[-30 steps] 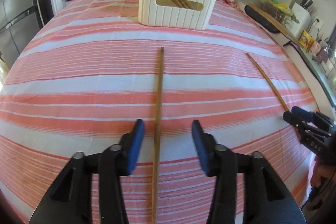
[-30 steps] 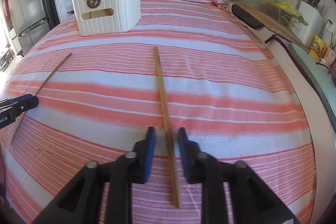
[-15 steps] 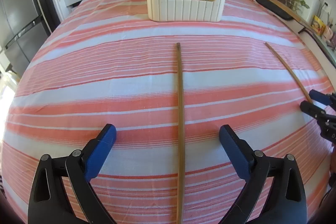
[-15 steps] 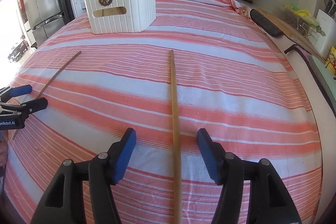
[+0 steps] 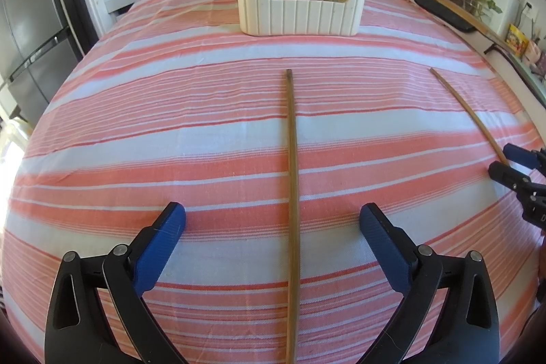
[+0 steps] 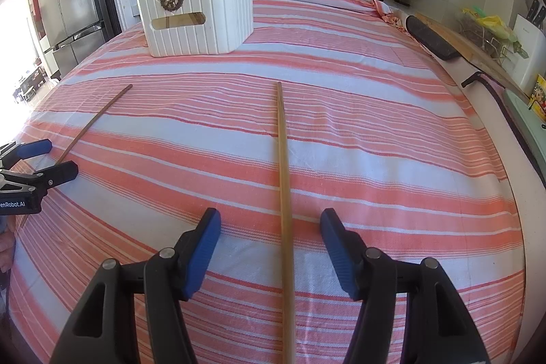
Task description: Organize utensils
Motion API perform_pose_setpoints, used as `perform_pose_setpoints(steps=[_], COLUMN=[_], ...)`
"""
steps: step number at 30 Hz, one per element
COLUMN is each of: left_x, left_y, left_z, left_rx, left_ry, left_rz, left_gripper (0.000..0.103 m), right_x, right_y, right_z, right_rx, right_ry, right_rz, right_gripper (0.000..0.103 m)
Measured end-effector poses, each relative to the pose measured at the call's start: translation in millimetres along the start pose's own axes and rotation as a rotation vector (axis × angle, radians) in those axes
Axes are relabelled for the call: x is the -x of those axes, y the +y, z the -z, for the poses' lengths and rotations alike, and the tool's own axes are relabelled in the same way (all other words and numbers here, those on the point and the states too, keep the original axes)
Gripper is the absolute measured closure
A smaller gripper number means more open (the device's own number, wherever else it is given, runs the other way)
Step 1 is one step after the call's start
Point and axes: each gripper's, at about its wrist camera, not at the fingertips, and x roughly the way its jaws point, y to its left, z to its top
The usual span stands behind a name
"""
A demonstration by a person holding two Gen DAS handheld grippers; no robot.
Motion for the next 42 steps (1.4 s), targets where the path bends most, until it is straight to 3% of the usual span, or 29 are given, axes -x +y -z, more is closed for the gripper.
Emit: perform_pose_setpoints(steps=[12, 15, 18, 21, 24, 28, 30, 33, 34, 35, 38, 42], left_x=[0, 4, 8, 3, -13, -30, -38, -45, -46, -46, -36, 4], left_y=[0, 2, 10, 23, 23, 12, 10, 4, 1, -1, 6, 19], left_z=[0, 1, -4, -17, -34, -60, -76, -91, -94, -96, -93, -88], left_rx=[0.001, -0.037, -0.098, -0.083, -0.107, -0.178, -0.166, -0.157, -0.164, -0.166, -0.133, -0.091], left_ry=[0.001, 0.033, 0.092, 0.132, 0.178, 0.222, 0.241, 0.246, 0.243, 0.240, 0.205, 0.091], left_rz=[0.004, 0.047, 0.133, 0.192, 0.197, 0.158, 0.148, 0.134, 0.136, 0.146, 0.170, 0.211], left_gripper=[0.001, 0.001, 0.001, 0.002, 0.003, 0.021, 0.032, 0.067, 0.089, 0.096, 0.099, 0.099], right_x=[1, 2, 5, 3, -11, -37, -52, -71, -75, -80, -78, -34], right_y=[0, 0, 0, -4, -11, -17, -19, -21, -22, -21, -22, -23], right_z=[0, 0, -4, -13, -31, -66, -85, -110, -117, -121, -127, -128], right_rx=[0.001, 0.001, 0.063, 0.146, 0.168, 0.137, 0.099, 0.029, 0.013, 0.003, -0.035, -0.048], right_ry=[0.000, 0.006, 0.102, 0.205, 0.275, 0.300, 0.296, 0.279, 0.275, 0.281, 0.247, 0.120], right_rz=[0.001, 0.008, -0.025, -0.070, -0.100, -0.101, -0.098, -0.096, -0.097, -0.107, -0.119, -0.179], right_gripper=[0.041, 0.041, 0.041, 0.041, 0.041, 0.042, 0.048, 0.070, 0.090, 0.097, 0.097, 0.097])
